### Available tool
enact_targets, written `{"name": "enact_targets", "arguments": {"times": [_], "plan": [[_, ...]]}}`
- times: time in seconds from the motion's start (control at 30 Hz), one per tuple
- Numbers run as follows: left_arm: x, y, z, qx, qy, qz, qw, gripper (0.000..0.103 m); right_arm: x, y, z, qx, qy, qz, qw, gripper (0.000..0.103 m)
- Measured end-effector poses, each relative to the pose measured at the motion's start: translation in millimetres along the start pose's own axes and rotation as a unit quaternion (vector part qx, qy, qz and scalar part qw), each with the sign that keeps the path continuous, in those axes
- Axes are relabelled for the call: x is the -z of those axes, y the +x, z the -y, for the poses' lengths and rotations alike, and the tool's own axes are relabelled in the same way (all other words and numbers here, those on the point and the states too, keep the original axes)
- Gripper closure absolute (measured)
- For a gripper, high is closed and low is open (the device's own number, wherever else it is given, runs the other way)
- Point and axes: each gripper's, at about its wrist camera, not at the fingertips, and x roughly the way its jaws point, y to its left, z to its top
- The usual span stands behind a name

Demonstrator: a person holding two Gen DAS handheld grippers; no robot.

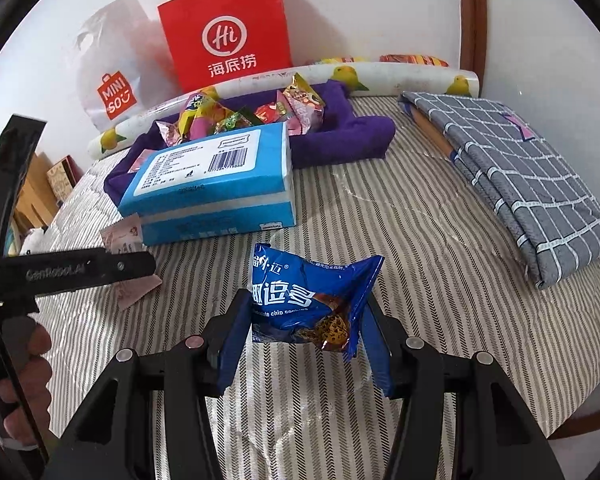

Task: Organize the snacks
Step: 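Grasp the pink-white candy packet with the left gripper while the right gripper holds the blue bag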

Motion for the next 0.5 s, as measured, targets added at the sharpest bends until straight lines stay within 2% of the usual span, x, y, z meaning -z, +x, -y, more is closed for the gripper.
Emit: {"name": "enact_targets", "arguments": {"times": [0.1, 0.23, 0.27, 0.3, 0.33, 0.5], "plan": [[-1.0, 1.8, 1.7, -0.008, 0.0, 0.002, 1.0, 0.038, 1.2, 0.5, 0.5, -0.004, -0.002, 0.0, 1.0, 0.05], [-2.5, 3.5, 2.2, -0.007, -0.004, -0.004, 1.0, 0.046, 1.7, -0.6, 2.6, -0.009, 0.003, 0.004, 1.0, 0.05], [-2.8, 3.4, 2.1, -0.009, -0.004, -0.004, 0.9999, 0.049, 1.6, -0.8, 2.9, -0.01, 0.003, 0.005, 1.0, 0.05], [-2.9, 3.4, 2.1, -0.01, -0.004, -0.005, 0.9999, 0.058, 1.3, -1.1, 2.8, -0.01, 0.003, 0.005, 1.0, 0.05], [-3.0, 3.3, 1.7, -0.009, -0.004, -0.006, 0.9999, 0.061, 1.2, -1.9, 2.5, -0.01, 0.002, 0.006, 1.0, 0.05], [1.5, -0.2, 1.1, -0.004, 0.009, 0.0, 0.9999, 0.062, 2.1, -8.7, 1.9, -0.011, -0.001, 0.018, 1.0, 0.05]]}}
